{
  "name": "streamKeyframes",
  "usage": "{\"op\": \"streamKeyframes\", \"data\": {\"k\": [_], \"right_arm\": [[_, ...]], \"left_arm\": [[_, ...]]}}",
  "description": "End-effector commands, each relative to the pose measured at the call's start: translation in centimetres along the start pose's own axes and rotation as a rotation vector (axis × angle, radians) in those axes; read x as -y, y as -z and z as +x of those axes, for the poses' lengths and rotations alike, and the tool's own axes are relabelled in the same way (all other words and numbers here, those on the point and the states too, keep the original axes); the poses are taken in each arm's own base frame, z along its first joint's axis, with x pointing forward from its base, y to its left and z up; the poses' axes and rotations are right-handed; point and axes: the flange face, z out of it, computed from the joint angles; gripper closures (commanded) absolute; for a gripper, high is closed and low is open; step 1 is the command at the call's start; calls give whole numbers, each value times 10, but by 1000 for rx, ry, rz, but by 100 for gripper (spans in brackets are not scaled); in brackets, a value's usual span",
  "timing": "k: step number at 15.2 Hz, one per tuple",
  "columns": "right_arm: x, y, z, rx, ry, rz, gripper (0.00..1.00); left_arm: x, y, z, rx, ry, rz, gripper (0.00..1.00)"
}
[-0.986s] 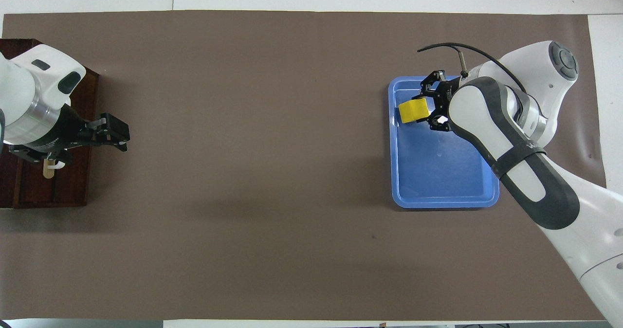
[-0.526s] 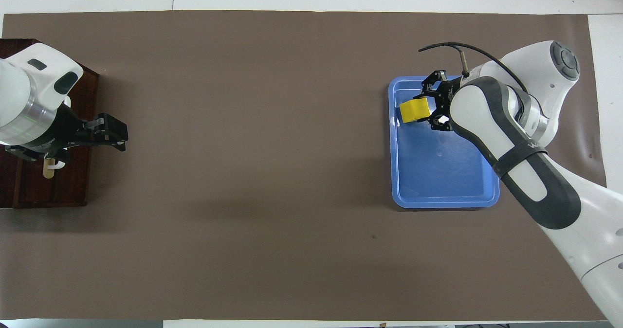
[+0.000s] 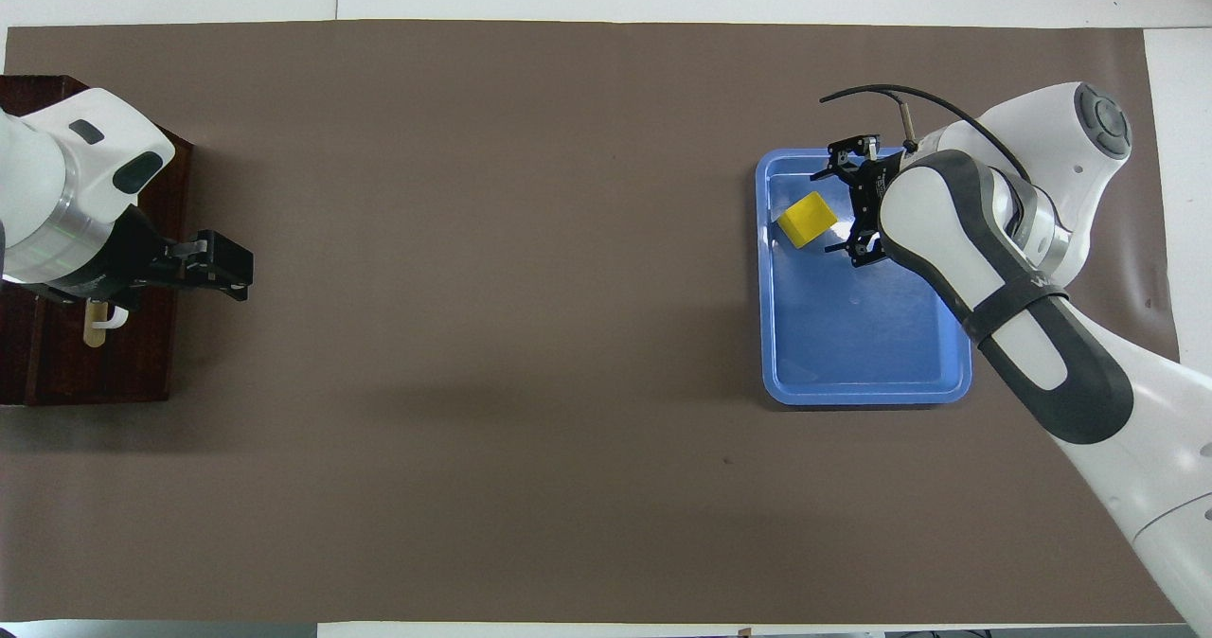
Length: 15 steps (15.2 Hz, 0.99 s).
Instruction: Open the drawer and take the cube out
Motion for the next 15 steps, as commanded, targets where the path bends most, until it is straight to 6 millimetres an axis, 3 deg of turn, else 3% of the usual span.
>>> {"op": "streamKeyframes", "data": {"k": [1,4,10,15], "right_arm": [[5,13,-3,-8,-7,1,0],[10,35,-9,29,-9,-28,0],[10,110,-31,57,74,-55,0],[-12,183,-47,-1,462,-133,0]], "left_arm": [[10,4,-6,17,-42,15,0],[39,5,-3,16,11,15,0],[35,4,-9,39,3,14,0],[37,2,-11,51,8,10,0]]}}
